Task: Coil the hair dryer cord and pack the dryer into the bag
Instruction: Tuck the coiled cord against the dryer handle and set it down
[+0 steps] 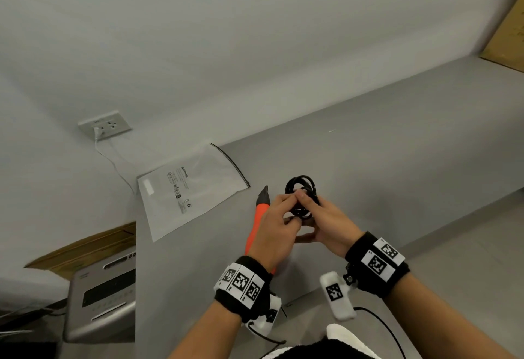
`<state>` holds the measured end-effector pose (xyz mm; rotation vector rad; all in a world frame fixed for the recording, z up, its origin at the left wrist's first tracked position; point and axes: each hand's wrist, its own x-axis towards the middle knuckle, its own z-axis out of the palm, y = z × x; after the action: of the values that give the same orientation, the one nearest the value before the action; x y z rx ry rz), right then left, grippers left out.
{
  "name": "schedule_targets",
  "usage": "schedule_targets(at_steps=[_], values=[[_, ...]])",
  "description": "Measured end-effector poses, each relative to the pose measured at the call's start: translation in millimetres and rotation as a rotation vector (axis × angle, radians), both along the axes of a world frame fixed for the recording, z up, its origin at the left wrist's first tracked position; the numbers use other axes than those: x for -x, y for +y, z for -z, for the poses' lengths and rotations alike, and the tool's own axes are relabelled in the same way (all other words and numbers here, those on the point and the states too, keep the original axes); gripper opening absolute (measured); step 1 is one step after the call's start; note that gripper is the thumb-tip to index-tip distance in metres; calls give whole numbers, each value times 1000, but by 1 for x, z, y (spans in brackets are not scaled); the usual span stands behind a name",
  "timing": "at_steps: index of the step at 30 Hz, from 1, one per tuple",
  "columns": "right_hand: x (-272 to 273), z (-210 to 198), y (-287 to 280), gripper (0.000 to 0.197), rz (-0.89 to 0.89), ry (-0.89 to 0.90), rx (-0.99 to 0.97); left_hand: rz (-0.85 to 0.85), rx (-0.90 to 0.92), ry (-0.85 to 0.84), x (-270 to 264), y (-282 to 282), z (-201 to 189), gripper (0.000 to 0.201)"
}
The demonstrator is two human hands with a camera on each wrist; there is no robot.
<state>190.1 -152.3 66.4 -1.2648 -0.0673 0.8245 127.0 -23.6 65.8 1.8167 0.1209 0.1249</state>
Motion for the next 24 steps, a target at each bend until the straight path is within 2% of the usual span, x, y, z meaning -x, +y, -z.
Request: schedule_targets(at_steps=[3, 7, 11, 14, 17, 20, 24], values=[[-8, 9, -6, 32, 48, 76, -40, -53, -83, -43, 4, 13, 1, 55], [-12, 23, -6, 29, 111, 111, -35, -208, -245, 62, 12, 44, 20, 51], [-11, 32, -6, 31, 145, 125, -45, -48, -452, 305, 27, 72, 48, 65], [-7, 39, -5, 37, 136, 130, -64, 49, -380, 442, 35, 79, 70, 66], [0, 52, 1, 47, 118, 124, -120, -25, -374, 482, 36, 76, 88, 55], [3, 63, 6, 54, 116, 83, -110, -21, -371, 508, 35, 72, 94, 55], [2, 69, 11, 46, 136, 76, -41, 12, -407, 541, 30, 70, 93, 56]])
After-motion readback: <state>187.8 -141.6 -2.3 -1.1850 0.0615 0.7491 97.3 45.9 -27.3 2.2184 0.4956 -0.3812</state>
